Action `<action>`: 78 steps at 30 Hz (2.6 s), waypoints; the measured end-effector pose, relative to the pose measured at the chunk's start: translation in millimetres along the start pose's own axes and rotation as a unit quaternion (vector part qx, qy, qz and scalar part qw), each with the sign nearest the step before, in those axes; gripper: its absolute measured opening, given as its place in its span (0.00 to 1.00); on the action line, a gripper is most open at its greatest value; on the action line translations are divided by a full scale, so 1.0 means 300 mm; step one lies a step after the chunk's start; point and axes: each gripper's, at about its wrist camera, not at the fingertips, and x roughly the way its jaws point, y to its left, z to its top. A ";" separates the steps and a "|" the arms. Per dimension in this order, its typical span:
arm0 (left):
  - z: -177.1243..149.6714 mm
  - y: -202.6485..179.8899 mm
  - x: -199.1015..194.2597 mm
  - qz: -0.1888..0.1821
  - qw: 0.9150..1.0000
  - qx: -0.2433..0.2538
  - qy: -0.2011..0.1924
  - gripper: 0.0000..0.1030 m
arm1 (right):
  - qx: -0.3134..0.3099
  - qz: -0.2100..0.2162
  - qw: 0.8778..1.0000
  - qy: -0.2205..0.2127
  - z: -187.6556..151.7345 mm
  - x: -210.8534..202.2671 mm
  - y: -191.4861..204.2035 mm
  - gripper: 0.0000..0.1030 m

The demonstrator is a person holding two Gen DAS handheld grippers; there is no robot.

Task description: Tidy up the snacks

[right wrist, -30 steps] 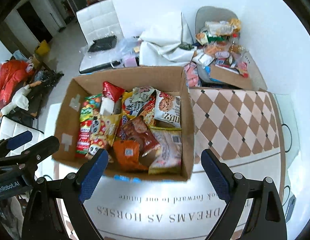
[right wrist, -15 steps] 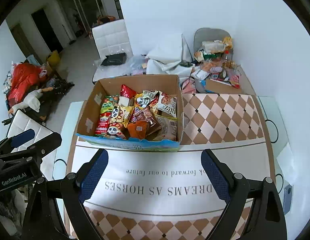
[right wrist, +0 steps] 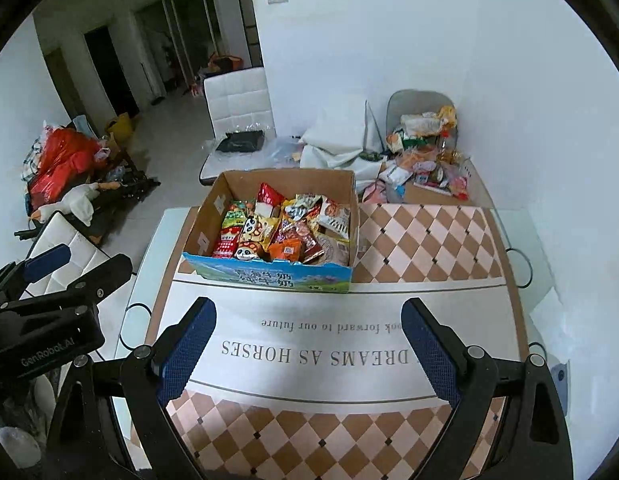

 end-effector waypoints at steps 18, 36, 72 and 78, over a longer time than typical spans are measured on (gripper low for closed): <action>0.000 0.016 -0.049 0.002 1.000 -0.020 -0.015 0.94 | -0.004 -0.013 1.000 -0.023 0.008 -0.066 0.001 0.97; 0.080 0.059 0.173 0.041 0.999 -0.023 -0.012 0.94 | 0.022 -0.050 0.998 -0.030 0.116 0.157 -0.017 0.97; 0.093 0.041 0.209 0.024 1.000 -0.007 -0.009 0.94 | 0.020 -0.057 0.998 -0.029 0.133 0.219 -0.019 0.97; 0.086 0.042 0.202 0.021 1.000 -0.007 -0.009 0.94 | 0.024 -0.055 0.998 -0.027 0.122 0.206 -0.013 0.97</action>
